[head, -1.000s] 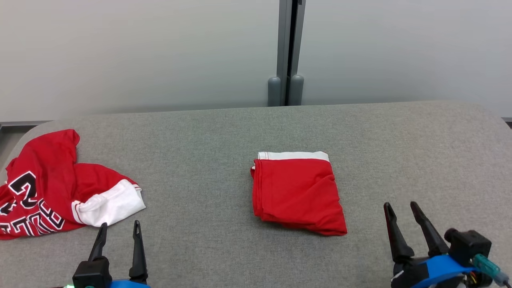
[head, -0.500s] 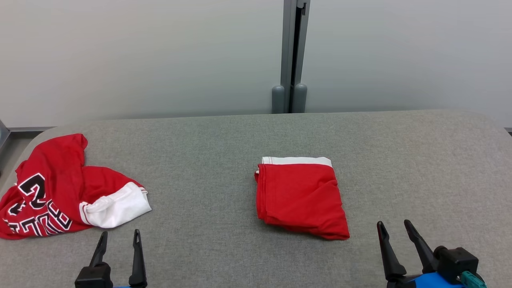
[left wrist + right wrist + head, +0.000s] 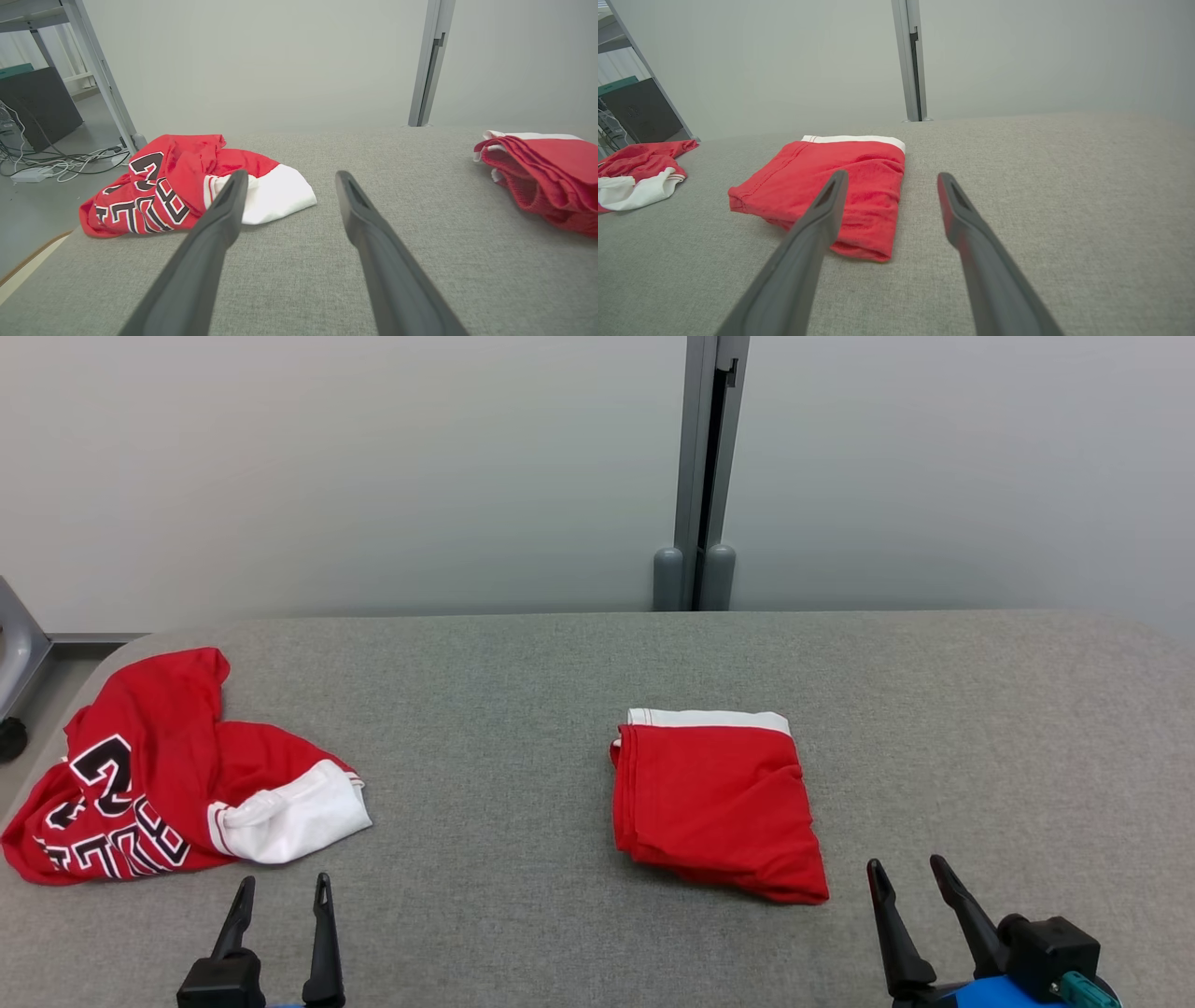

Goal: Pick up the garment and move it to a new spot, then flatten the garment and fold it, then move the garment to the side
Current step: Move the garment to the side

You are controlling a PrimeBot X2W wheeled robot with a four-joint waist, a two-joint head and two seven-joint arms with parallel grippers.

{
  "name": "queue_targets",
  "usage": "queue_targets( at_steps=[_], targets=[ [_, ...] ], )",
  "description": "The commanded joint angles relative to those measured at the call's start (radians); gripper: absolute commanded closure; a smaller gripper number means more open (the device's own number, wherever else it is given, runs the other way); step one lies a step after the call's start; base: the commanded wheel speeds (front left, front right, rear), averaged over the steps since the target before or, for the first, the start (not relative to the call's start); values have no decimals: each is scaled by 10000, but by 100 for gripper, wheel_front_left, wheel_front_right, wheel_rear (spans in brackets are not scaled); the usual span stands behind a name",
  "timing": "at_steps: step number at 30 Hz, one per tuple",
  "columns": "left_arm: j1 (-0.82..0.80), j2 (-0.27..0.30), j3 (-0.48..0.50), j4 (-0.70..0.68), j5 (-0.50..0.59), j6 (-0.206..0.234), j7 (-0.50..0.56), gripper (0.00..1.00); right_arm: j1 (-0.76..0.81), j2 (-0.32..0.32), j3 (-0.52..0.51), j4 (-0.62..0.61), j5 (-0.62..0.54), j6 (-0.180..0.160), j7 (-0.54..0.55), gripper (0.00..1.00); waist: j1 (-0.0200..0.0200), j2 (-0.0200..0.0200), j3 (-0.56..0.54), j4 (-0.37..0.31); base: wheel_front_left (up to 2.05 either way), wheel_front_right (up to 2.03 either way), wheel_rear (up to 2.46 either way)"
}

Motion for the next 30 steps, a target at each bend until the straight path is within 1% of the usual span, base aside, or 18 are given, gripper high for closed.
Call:
queue_targets(
  at_steps=[1,19,25,28,30],
  targets=[
    [4,30,29,-46,-36,-14,-29,0,13,39,-14,21,-72,5,-36,0,0,1,-7,8,0,0,0],
    [50,-36,58,89,-324,-211,-29,0,-26,68,-7,469,-95,5,-36,0,0,1,21,70,0,0,0],
    [-299,-69,-27,33,-280,-250,-29,0,-1192,-240,283,841,-152,5,-36,0,0,1,269,262,0,0,0],
    [-419,-90,-101,-67,-256,-255,-29,0,-2237,-471,545,1234,-189,5,-36,0,0,1,530,376,0,0,0],
    [-595,-102,-125,-200,-241,-218,-29,0,-3093,-646,807,1723,-212,5,99,0,0,1,845,430,0,0,0]
  ],
)
